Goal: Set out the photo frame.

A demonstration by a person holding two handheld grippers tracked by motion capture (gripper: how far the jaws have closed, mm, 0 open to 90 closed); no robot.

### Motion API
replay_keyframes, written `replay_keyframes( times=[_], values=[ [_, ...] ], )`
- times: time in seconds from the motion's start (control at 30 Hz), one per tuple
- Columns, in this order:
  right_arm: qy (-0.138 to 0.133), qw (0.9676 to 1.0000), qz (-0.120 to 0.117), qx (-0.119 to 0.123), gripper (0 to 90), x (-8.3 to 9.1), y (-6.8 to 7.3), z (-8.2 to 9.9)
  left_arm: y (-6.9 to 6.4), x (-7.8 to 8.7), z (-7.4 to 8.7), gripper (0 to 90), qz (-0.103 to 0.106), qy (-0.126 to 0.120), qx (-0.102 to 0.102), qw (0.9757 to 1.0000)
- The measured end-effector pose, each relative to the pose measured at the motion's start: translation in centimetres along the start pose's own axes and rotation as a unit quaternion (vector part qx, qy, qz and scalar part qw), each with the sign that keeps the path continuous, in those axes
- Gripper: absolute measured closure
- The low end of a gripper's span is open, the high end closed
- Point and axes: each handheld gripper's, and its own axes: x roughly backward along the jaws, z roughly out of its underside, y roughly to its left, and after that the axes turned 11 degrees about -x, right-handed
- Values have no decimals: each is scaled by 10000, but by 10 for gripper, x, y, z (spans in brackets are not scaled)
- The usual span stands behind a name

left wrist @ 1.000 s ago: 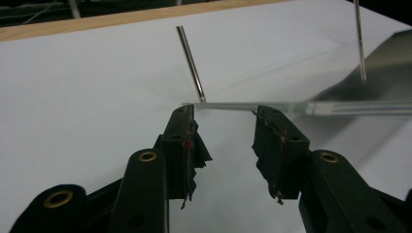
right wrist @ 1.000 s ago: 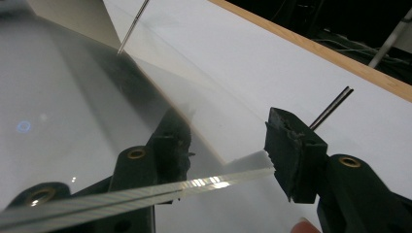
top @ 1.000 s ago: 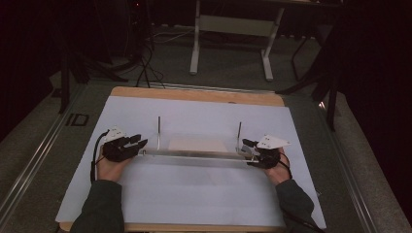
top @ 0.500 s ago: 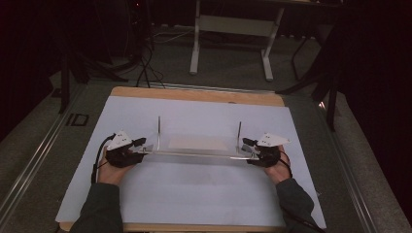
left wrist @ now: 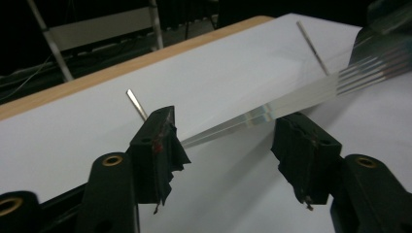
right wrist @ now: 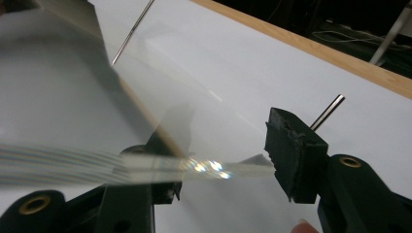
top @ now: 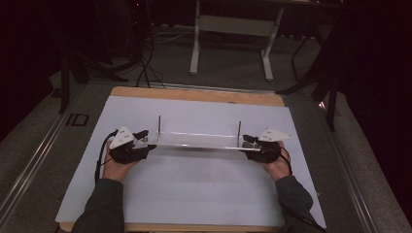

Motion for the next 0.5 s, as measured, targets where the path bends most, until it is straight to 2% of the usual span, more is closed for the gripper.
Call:
replay_keyframes(
  times=[0.13, 0.3, 0.5],
  values=[
    [-79, 9999, -10, -114, 491, -1, -3, -4, 3, -8, -5, 474, -15, -77, -17, 10000],
    [-174, 9996, -22, -219, 492, -3, -8, -9, 5, -19, -8, 472, -157, -106, 12, 9998],
    [-291, 9990, 1, -344, 494, -5, -11, -13, 9, -26, -13, 472, -260, -37, -26, 9997]
  ],
)
